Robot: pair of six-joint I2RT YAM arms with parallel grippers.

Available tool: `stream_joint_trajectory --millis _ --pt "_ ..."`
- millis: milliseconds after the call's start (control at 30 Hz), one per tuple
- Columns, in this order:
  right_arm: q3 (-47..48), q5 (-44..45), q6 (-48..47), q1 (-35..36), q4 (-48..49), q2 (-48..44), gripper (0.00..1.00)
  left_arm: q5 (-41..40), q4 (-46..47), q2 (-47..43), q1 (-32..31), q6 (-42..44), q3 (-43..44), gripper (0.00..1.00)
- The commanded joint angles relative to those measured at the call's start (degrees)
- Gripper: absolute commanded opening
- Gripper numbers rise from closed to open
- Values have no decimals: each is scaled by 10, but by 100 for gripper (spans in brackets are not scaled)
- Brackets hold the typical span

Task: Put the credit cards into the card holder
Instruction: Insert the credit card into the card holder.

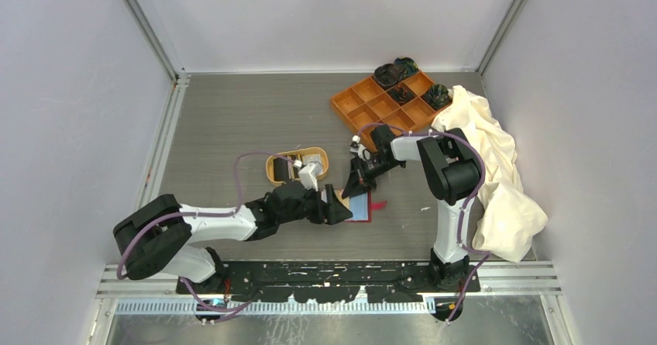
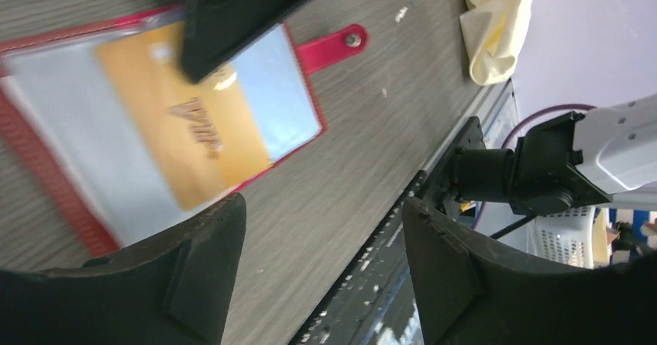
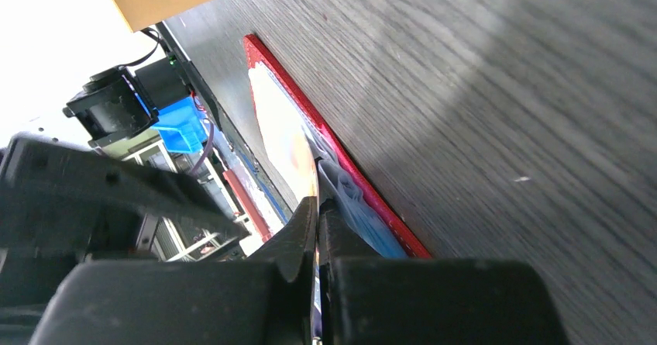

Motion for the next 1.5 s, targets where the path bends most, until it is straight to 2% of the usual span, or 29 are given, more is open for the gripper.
stream_joint_trajectory --millis 0,67,133,500,1467 --pt "5 48 -11 3 15 12 5 -75 -165 -1 -67 76 107 74" --pt "5 48 -12 3 15 12 5 -136 -234 0 -97 107 145 74" --pt "6 48 -12 3 14 13 5 -159 -252 1 -110 121 160 74" --pt "6 50 -13 4 14 13 5 -141 -183 8 -112 120 135 74" --pt "6 51 -14 4 13 17 5 -135 -177 19 -113 128 134 74"
